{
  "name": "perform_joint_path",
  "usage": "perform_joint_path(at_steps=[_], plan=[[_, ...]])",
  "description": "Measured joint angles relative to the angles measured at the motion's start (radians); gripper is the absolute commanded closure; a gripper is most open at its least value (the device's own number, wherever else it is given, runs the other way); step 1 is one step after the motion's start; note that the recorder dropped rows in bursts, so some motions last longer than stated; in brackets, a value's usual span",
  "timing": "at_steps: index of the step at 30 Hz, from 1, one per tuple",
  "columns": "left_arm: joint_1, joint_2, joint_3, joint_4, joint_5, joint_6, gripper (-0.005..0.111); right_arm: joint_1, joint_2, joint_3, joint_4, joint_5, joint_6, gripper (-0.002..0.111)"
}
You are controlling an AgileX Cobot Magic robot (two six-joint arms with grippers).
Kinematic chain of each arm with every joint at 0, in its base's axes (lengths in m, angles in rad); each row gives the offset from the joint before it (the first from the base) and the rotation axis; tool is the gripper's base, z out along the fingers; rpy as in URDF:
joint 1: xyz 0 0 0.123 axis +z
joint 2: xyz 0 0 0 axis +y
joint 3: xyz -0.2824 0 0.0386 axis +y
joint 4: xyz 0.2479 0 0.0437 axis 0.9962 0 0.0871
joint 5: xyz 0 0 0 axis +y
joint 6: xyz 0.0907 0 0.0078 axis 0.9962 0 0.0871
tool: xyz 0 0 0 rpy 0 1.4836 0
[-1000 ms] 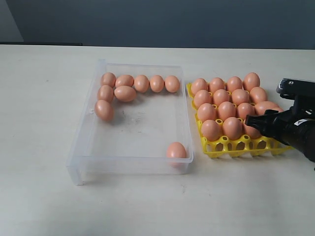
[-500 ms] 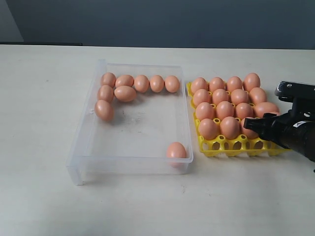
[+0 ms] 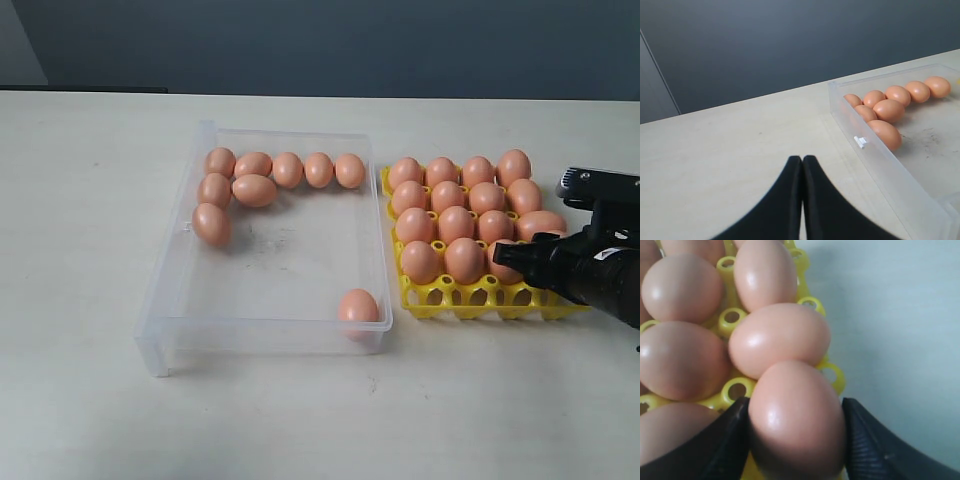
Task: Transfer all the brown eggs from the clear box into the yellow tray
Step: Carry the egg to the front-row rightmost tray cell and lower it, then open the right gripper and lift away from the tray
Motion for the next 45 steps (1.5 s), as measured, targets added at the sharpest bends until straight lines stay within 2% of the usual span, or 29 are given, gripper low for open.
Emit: perform_joint_path(at_steps=[6, 11, 23, 45], plan=[[0.0, 0.0, 0.0, 0.0, 0.0, 0.0, 0.106, 0.0, 0.0, 0.0, 0.002, 0.0, -0.002, 0.058], [0.0, 0.0, 0.0, 0.0, 0.0, 0.0, 0.106, 0.0, 0.0, 0.0, 0.002, 0.006, -0.004, 0.048], [0.0, 0.0, 0.0, 0.0, 0.0, 0.0, 0.106, 0.0, 0.0, 0.0, 0.006, 0.009, -0.017, 0.048], [0.0, 0.0, 0.0, 0.0, 0.0, 0.0, 0.106, 0.0, 0.0, 0.0, 0.008, -0.092, -0.041, 0.051]])
